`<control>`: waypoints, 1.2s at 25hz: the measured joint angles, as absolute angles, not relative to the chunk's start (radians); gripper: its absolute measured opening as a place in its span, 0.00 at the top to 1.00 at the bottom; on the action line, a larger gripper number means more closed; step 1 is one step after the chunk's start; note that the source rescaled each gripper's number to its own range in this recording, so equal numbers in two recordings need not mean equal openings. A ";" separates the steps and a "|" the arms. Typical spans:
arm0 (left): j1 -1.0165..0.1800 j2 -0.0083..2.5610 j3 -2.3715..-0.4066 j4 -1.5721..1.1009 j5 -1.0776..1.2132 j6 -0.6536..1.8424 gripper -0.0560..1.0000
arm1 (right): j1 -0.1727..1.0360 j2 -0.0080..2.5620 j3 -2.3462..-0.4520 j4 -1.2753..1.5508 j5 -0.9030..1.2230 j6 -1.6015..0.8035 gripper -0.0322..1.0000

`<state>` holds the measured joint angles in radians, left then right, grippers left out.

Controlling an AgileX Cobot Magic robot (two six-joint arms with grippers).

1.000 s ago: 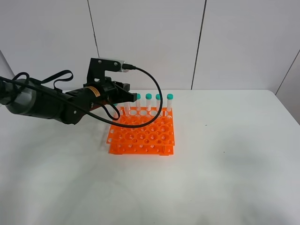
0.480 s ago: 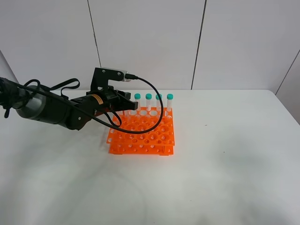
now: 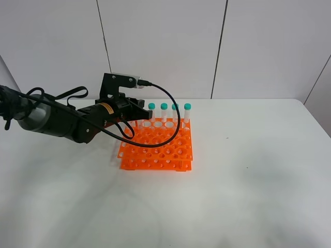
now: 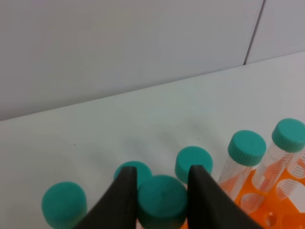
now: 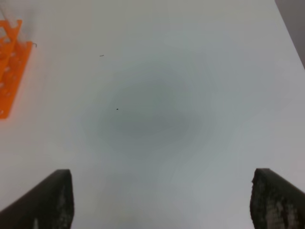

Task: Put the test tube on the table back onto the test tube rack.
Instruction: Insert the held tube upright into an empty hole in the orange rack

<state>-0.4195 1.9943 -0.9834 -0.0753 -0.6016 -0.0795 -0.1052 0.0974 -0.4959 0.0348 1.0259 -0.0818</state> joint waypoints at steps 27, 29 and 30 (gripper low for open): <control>-0.418 2.028 -0.983 -0.081 -0.612 -0.120 0.95 | -0.105 0.097 -0.496 0.035 1.026 -0.082 0.08; -0.418 2.028 -0.983 -0.086 -0.612 -0.120 0.95 | -0.105 0.097 -0.496 0.035 1.026 -0.082 0.08; -0.418 2.028 -0.983 -0.088 -0.612 -0.120 0.95 | -0.105 0.097 -0.496 0.035 1.026 -0.082 0.08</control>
